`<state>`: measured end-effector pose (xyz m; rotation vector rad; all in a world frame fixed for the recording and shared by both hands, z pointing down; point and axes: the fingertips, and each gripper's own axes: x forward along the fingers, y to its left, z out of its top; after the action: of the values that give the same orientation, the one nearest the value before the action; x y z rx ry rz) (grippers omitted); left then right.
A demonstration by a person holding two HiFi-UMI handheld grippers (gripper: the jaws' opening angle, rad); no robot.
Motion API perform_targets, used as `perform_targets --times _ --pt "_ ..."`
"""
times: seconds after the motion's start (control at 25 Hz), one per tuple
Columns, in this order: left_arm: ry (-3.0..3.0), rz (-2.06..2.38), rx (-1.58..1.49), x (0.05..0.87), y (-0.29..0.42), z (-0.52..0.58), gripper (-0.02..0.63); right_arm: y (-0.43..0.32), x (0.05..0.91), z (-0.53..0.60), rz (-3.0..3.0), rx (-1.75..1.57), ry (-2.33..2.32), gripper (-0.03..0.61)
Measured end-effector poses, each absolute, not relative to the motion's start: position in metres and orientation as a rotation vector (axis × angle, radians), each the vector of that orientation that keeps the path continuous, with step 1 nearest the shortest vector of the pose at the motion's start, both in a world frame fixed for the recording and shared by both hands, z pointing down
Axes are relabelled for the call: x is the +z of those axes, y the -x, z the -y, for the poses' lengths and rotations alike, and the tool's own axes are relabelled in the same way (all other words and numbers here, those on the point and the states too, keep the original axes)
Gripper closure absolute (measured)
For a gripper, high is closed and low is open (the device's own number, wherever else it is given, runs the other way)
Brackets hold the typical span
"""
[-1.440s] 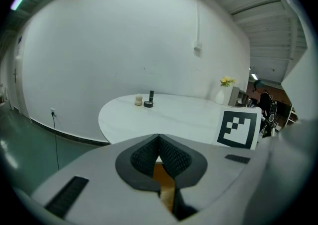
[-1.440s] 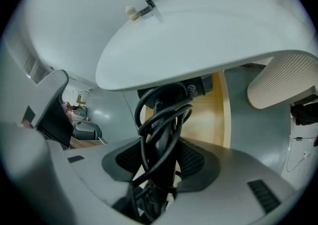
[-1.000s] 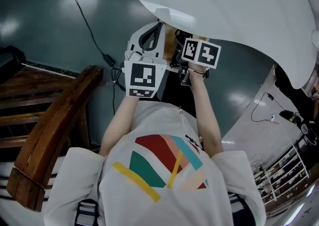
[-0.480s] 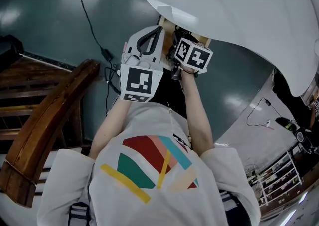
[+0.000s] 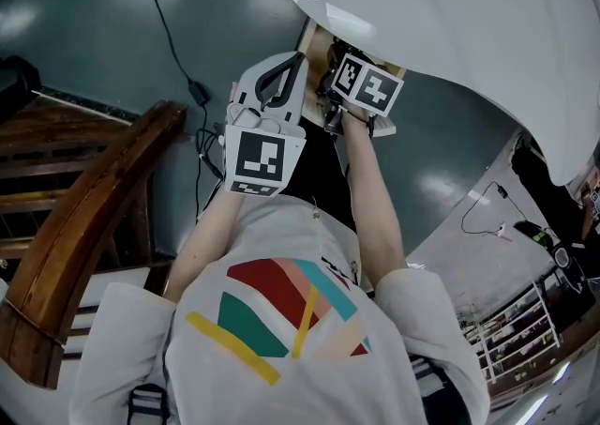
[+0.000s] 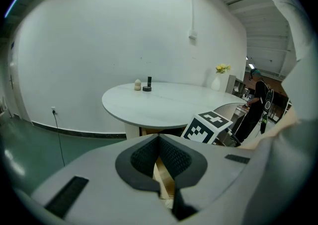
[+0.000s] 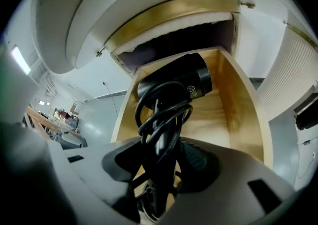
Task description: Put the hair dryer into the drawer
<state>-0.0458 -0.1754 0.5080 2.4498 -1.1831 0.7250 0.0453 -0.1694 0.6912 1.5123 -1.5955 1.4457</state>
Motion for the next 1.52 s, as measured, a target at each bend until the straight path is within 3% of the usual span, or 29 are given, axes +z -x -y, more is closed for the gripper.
perform_targets --times 0.52,1.36,1.52 --pt "-2.409 1.187 0.774 0.523 0.051 0.154 0.597 -0.054 0.721 0.181 1.603 1.355 -1.556 0.382" --pt "-2.436 1.158 0.819 0.524 0.046 0.14 0.597 -0.053 0.748 0.179 1.587 1.493 -1.573 0.38" --pt "-2.44 1.16 0.818 0.523 0.044 0.142 0.597 -0.057 0.749 0.18 1.571 1.517 -1.588 0.344"
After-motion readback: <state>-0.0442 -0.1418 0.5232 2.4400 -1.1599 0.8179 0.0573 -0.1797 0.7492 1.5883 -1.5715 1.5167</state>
